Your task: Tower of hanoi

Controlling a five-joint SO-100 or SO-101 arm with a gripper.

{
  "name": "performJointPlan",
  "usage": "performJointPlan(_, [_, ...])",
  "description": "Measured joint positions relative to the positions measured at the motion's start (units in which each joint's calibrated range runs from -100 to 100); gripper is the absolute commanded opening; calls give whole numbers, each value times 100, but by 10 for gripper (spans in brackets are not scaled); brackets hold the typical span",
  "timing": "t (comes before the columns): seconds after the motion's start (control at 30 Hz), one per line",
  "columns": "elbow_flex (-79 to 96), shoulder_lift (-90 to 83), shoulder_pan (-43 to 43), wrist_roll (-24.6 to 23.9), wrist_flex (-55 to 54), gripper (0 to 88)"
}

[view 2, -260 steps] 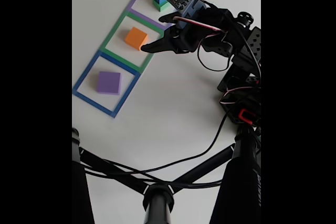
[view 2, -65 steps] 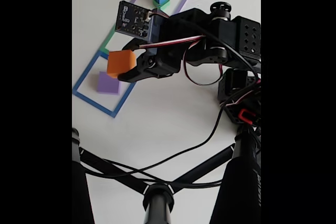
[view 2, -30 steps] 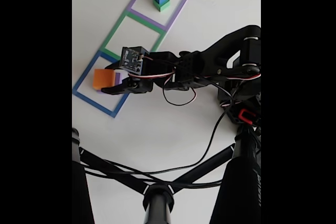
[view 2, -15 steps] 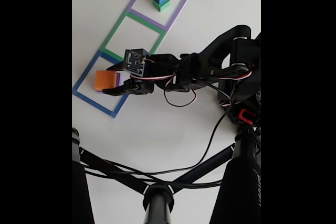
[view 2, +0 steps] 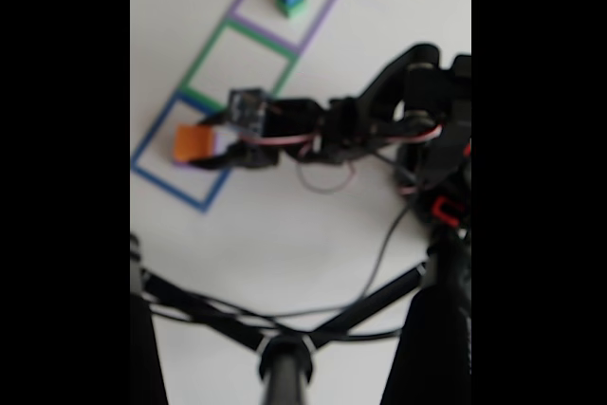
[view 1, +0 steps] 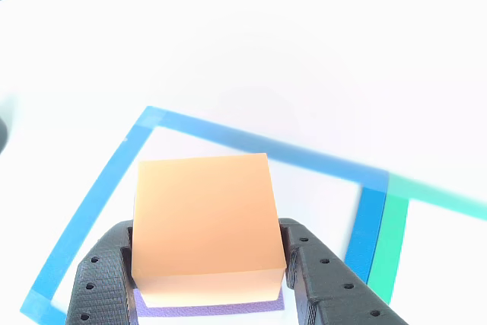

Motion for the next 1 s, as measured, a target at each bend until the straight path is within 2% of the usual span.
performJointPlan(0.17, [0,51,0,0,-128,203])
performJointPlan(0.57, [0,152,0,0,-353,257])
performJointPlan(0.83, [0,-51,90,0,-337,252])
performJointPlan(1.0, [-26,-946,164,0,417,196])
